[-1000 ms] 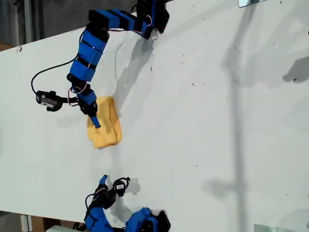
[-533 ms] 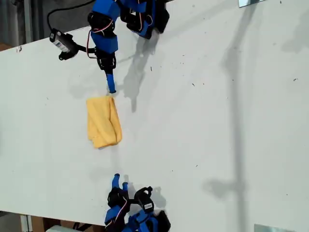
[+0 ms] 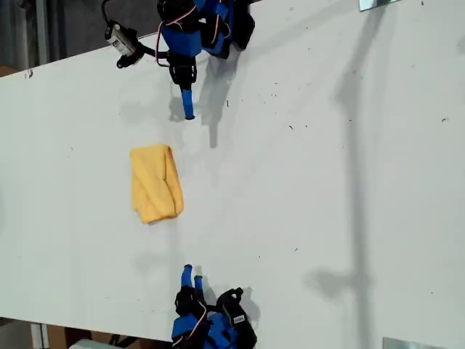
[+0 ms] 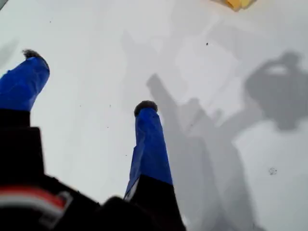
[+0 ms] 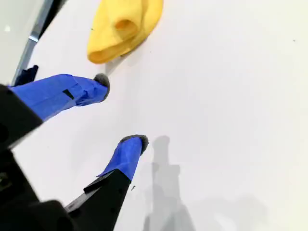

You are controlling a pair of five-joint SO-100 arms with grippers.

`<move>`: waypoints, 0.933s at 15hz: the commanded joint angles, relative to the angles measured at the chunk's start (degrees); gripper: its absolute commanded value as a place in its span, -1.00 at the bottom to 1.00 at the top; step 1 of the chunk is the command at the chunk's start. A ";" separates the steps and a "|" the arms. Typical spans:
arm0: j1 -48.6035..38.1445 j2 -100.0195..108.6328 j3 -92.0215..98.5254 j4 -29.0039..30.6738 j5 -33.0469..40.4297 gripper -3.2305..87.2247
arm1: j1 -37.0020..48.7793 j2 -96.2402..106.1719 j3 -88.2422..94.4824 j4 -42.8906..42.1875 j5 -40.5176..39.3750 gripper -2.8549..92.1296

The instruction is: Grasp corners of a square towel and fold twice.

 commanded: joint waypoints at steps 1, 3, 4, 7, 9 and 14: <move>2.02 0.26 2.81 -2.20 1.05 -0.49 | 2.11 0.00 1.58 3.08 2.37 -0.31; 2.37 0.26 3.25 -2.37 3.34 -0.50 | 4.31 0.00 1.76 7.47 5.01 -0.55; 2.46 0.26 3.78 -2.46 -2.46 -0.50 | 5.54 0.00 1.76 9.14 9.14 -0.53; 3.34 0.26 3.08 -2.64 1.14 -0.77 | 6.59 0.00 1.32 15.56 19.34 -0.43; 2.55 0.26 3.87 -2.81 5.63 -0.77 | 3.08 0.00 2.72 13.89 23.20 -0.30; 6.86 0.26 4.48 -3.60 16.52 -0.77 | 4.13 0.00 3.96 13.71 24.87 -0.66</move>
